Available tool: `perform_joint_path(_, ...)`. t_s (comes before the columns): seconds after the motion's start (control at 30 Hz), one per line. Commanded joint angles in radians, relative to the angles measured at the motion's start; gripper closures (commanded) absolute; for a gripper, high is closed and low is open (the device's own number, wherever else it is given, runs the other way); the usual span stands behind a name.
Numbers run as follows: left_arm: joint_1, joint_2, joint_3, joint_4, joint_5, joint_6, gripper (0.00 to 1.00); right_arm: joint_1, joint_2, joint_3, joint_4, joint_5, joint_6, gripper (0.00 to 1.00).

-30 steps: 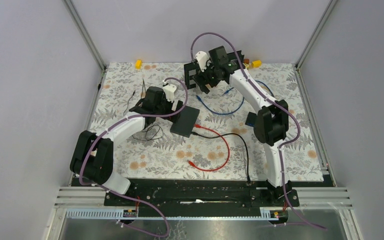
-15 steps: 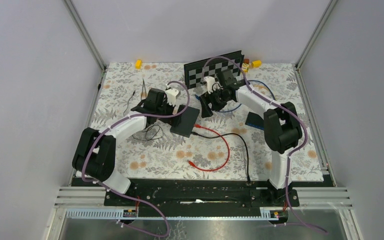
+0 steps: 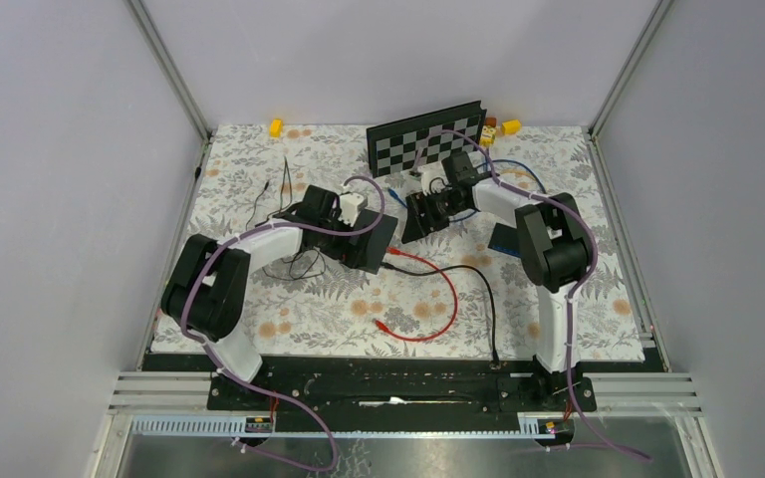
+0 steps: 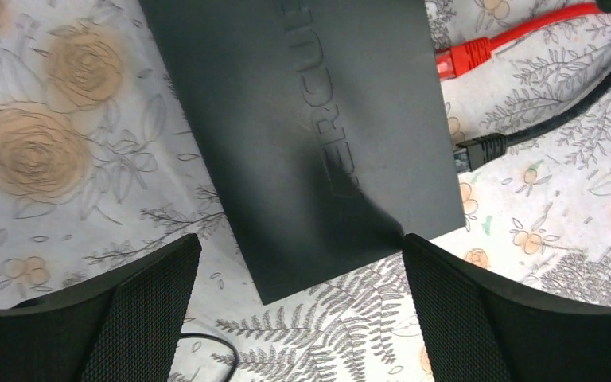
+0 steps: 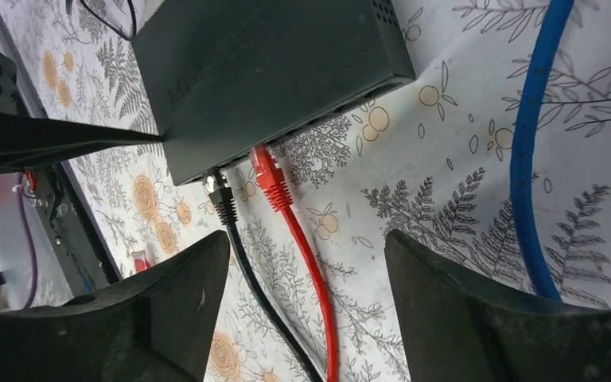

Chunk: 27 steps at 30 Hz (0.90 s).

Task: Pull the plug from the switch port
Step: Pull the connector from the switch port.

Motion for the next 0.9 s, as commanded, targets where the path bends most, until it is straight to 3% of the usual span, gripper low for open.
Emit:
perform_joint_path(0.0, 0.012, 0.023, 0.038, -0.002, 0.086, 0.003, 0.01, -0.006, 0.053, -0.004, 0.031, -0.124, 0.043, 0.23)
perform_joint_path(0.33, 0.032, 0.057, 0.035, -0.029, 0.210, 0.010, 0.01, -0.008, 0.129, -0.006, 0.049, -0.208, 0.088, 0.27)
perform_joint_path(0.5, 0.032, 0.087, 0.035, -0.027, 0.263, 0.003, 0.07, -0.008, 0.173, -0.019, 0.070, -0.247, 0.114, 0.30)
perform_joint_path(0.87, 0.017, 0.118, 0.034, -0.019, 0.291, 0.002, 0.10, -0.007, 0.246, -0.002, 0.081, -0.333, 0.152, 0.36)
